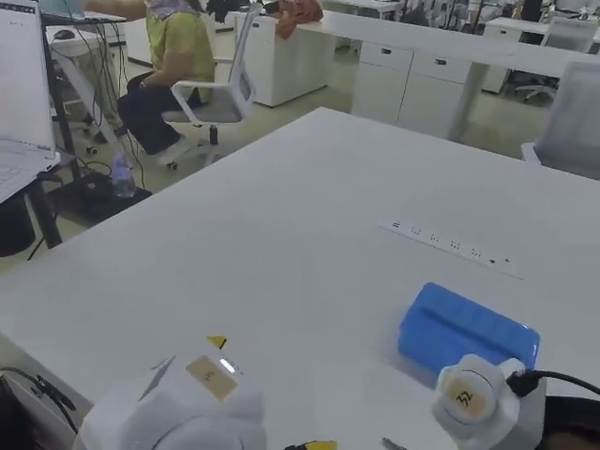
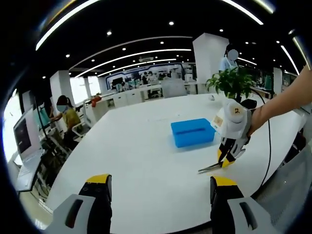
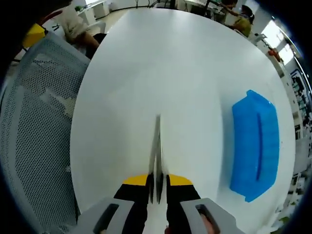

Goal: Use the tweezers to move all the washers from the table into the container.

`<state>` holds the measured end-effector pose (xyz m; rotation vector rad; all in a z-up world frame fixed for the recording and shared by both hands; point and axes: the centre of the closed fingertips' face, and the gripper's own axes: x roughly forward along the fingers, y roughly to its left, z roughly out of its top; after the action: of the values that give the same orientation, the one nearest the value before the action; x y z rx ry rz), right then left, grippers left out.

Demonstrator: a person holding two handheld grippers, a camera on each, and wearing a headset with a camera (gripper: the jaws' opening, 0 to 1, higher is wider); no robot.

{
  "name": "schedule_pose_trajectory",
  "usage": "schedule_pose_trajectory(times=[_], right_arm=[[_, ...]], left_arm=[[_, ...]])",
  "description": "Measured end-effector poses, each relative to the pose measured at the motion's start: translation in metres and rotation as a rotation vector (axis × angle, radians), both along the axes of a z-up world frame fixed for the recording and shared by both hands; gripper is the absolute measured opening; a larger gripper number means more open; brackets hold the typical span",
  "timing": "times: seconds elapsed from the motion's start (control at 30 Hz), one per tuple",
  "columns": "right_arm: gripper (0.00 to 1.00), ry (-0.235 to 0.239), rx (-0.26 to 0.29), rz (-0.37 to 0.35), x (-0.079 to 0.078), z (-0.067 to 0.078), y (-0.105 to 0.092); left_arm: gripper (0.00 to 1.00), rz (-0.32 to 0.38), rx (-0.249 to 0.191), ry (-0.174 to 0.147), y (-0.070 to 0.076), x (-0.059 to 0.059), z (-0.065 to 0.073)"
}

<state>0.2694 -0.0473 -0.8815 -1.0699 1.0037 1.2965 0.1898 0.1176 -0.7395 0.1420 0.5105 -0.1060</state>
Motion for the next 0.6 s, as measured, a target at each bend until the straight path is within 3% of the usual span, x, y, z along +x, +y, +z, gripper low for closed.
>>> schedule_pose_trajectory(times=[0.07, 0.13, 0.17, 0.23, 0.33, 0.43, 0.47, 0.6], right_arm=[[0.16, -0.012, 0.06, -0.072, 0.003, 0.006, 0.002], [0.17, -0.034, 0.173, -0.19, 0.005, 0.023, 0.003], [0.17, -0.03, 0.252, -0.27, 0.003, 0.034, 0.003], [0.22, -0.026, 0.356, -0.389, -0.005, 0.053, -0.004], [0.29, -0.079, 0.481, -0.524, -0.011, 0.081, -0.019], [0.32, -0.098, 0.583, -0.662, -0.021, 0.107, -0.034], [0.35, -0.124, 0.621, -0.699, -0.024, 0.117, -0.041], [0.45, -0.191, 0.67, -0.782, -0.029, 0.136, -0.062]], left_arm=[[0.87, -0.026, -0.028, 0.01, -0.005, 0.003, 0.0], [0.88, -0.056, -0.033, 0.018, -0.009, 0.005, 0.001], [0.89, -0.081, -0.034, 0.027, -0.012, 0.006, 0.001], [0.89, -0.098, -0.031, 0.029, -0.014, 0.009, 0.003], [0.93, -0.131, -0.05, 0.033, -0.018, 0.014, 0.008], [0.95, -0.147, -0.111, 0.037, -0.021, 0.018, 0.013], [0.97, -0.151, -0.12, 0.036, -0.021, 0.019, 0.015], [0.99, -0.166, -0.109, 0.028, -0.019, 0.022, 0.022]])
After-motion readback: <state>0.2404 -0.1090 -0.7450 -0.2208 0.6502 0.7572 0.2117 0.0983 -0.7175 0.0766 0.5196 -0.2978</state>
